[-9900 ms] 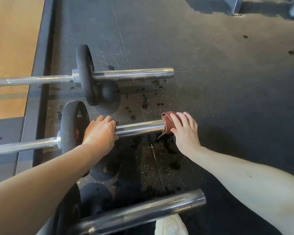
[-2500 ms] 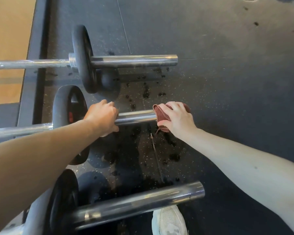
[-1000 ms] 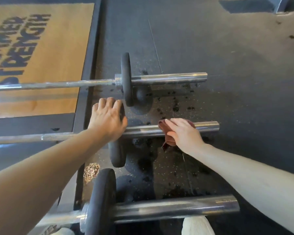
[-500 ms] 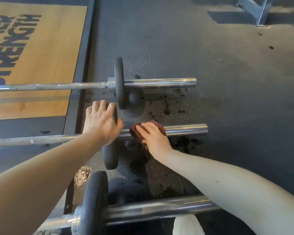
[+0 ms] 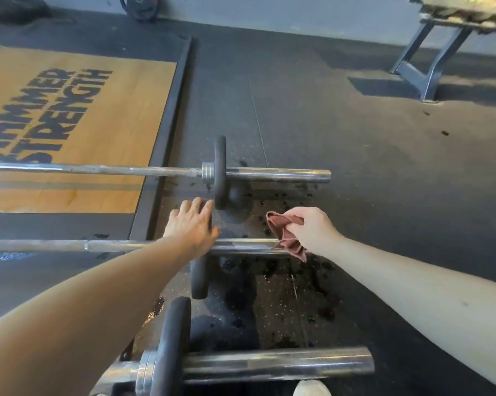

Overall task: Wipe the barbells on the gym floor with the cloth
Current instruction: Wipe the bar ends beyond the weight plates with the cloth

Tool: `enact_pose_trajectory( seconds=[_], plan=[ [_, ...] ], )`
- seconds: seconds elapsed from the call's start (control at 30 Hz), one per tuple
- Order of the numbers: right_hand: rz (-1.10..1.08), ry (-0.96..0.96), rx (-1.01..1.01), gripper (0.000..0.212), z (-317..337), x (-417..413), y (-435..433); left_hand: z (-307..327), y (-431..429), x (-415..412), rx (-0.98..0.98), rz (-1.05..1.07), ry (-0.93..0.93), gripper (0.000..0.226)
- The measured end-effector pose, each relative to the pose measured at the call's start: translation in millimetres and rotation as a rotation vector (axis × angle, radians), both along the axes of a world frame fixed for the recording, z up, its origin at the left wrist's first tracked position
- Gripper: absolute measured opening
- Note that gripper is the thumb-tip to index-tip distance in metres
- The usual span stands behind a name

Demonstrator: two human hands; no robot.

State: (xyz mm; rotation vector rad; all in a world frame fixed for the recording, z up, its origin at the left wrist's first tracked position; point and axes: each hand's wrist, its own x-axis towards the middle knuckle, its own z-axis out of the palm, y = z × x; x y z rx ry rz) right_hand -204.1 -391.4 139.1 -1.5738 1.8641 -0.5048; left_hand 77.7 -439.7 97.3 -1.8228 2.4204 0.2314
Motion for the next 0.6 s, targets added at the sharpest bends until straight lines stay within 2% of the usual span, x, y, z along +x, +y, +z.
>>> enact_pose_trajectory(
  seconds=[0.13, 0.27, 0.33, 0.4, 0.47, 0.53, 0.6],
  plan=[
    [0.084, 0.033, -0.06, 0.018, 52, 27, -10, 26, 5, 13, 0.186, -0.037, -0.082, 0.081],
    [0.002, 0.008, -0.105, 0.019, 87, 51, -10, 78, 9, 16, 0.398, -0.181, -0.309, 0.068],
    [-0.03, -0.006, -0.123, 0.02, 104, 64, -5, 111, 16, 18, 0.427, -0.175, -0.276, 0.061],
    [-0.047, -0.038, -0.146, 0.02, 124, 80, 0, 141, 24, 23, 0.387, -0.185, -0.173, 0.055],
    [-0.051, -0.074, -0.169, 0.019, 143, 98, 8, 159, 30, 31, 0.298, -0.15, 0.01, 0.05],
    [-0.051, -0.111, -0.191, 0.019, 155, 113, 17, 169, 33, 41, 0.255, -0.055, 0.278, 0.059],
    [-0.057, -0.147, -0.21, 0.019, 161, 126, 27, 180, 36, 49, 0.321, 0.059, 0.594, 0.071]
  ],
)
